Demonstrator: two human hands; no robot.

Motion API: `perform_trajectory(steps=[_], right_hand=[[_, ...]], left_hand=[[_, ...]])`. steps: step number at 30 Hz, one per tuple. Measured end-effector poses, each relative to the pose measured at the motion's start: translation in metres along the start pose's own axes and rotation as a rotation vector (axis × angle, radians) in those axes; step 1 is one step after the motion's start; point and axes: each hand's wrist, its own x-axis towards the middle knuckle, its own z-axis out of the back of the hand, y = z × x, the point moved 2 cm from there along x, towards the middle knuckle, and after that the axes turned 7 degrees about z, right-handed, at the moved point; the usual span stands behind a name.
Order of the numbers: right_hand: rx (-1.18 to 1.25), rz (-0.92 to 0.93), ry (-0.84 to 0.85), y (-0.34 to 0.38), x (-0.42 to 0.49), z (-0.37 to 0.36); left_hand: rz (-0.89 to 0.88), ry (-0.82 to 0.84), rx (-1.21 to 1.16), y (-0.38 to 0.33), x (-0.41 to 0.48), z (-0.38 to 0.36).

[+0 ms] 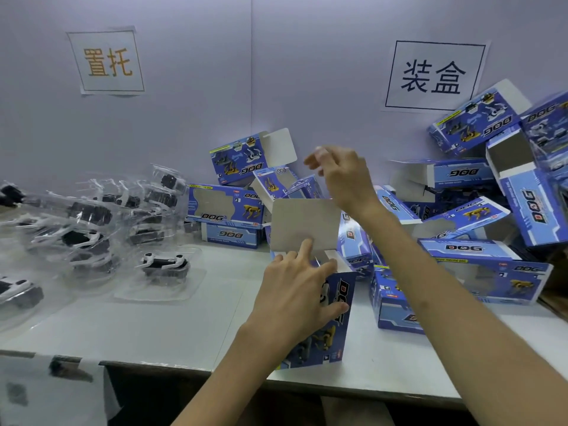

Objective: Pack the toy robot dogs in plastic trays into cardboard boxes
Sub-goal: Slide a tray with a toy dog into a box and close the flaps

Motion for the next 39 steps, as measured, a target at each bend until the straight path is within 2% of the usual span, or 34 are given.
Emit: perform_trajectory(steps=[5, 6, 8, 12, 15, 20, 29, 33, 37, 39], right_hand=[[-0.300, -0.109, 0.675, -0.003, 0.044, -0.048], [-0.354, -0.136, 0.764, -0.008, 0.042, -0.054], [-0.386, -0.191, 0.841, -0.017, 0.035, -0.060], [-0.346, -0.146, 0.749, -0.023, 0.028, -0.060], [-0.408, -0.014, 0.620, -0.019, 0.023, -0.058], [-0.484, 0.187, 0.513, -0.021, 0.015, -0.054], [-0.532, 0.246, 0.325, -0.020, -0.004, -0.062], [-0.557, 0.265, 0.421, -0.017, -0.003, -0.063], [-0.195, 0.029, 0.718, -0.013, 0.000, -0.042], [-0.110, -0.047, 0.851, -0.008, -0.005, -0.022]], left_hand=[[0.032, 0.076, -0.010, -0.001, 0.003, 0.004], [0.035, 0.088, -0.016, -0.001, 0.003, 0.005], [0.039, 0.102, -0.026, 0.000, 0.004, 0.007], [0.041, 0.129, -0.015, -0.001, 0.009, 0.011], [0.035, 0.146, 0.004, -0.002, 0.010, 0.013], [0.023, 0.159, 0.022, -0.004, 0.010, 0.017], [0.006, 0.125, 0.042, -0.003, 0.011, 0.013], [-0.013, 0.039, 0.043, -0.001, 0.007, 0.009], [-0.055, -0.062, -0.030, 0.003, -0.005, 0.004], [-0.078, -0.085, -0.078, 0.005, -0.007, 0.004]])
